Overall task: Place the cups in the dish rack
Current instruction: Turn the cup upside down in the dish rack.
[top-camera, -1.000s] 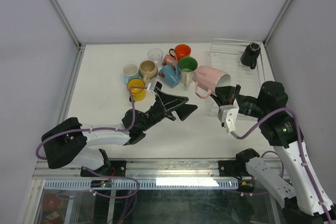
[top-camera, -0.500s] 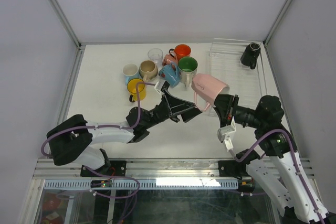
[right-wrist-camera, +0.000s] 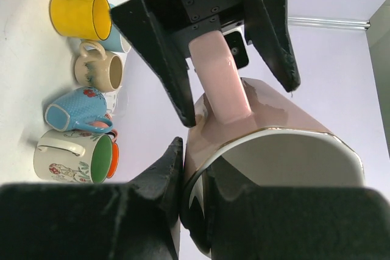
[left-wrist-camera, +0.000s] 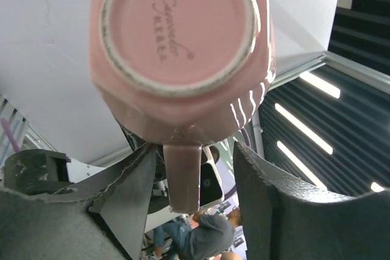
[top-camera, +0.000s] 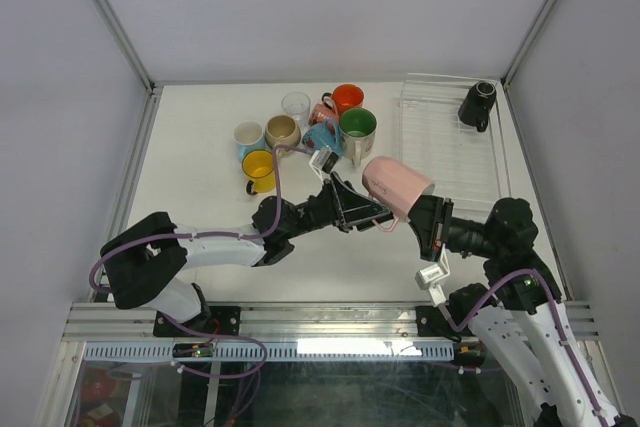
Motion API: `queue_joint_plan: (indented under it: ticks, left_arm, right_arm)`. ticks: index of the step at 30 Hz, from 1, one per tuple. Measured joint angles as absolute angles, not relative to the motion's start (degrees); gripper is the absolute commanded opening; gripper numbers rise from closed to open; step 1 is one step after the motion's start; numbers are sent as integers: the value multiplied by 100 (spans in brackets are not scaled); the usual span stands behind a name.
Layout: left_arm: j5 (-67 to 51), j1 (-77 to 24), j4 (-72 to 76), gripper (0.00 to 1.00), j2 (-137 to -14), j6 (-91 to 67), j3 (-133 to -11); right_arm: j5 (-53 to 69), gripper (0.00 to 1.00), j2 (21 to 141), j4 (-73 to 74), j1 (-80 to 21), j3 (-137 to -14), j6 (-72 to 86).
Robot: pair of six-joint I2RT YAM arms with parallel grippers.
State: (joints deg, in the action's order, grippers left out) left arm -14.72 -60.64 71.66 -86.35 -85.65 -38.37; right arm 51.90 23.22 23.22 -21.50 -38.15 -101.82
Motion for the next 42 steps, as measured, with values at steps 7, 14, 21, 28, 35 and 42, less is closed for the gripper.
queue_joint_plan:
  ticks: [7,14,21,28,35,42]
  left_arm:
    - [-1754,-6064,6912,21,-8635,-8187,-3898]
    - [-1979,-6064,6834,0,-8639,-8007,-3898]
    - [-2058,-5992,7140,0,-8694,-7959,-3765]
    - [-2189,-5728,7605,0,-8676,-8031,-3151]
    - [-2115,-5131,7669,0,-8503,-8003,-2449]
    - [-1778,-4788,6816,0,-8097,-7310,-2246]
  right_arm:
    - [5199,0,2211,2379,-2150,-3680,-10383]
    - [5262,0,2130,2322,-2143,-3588,-10554]
    - [5360,37,2108,2338,-2141,-3559,-10604]
    - [5391,56,1861,2526,-2141,-3385,-10608]
    - [5360,57,1544,3509,-2141,-3562,-10770]
    - [4794,61,1662,3594,-2141,-4224,-8549]
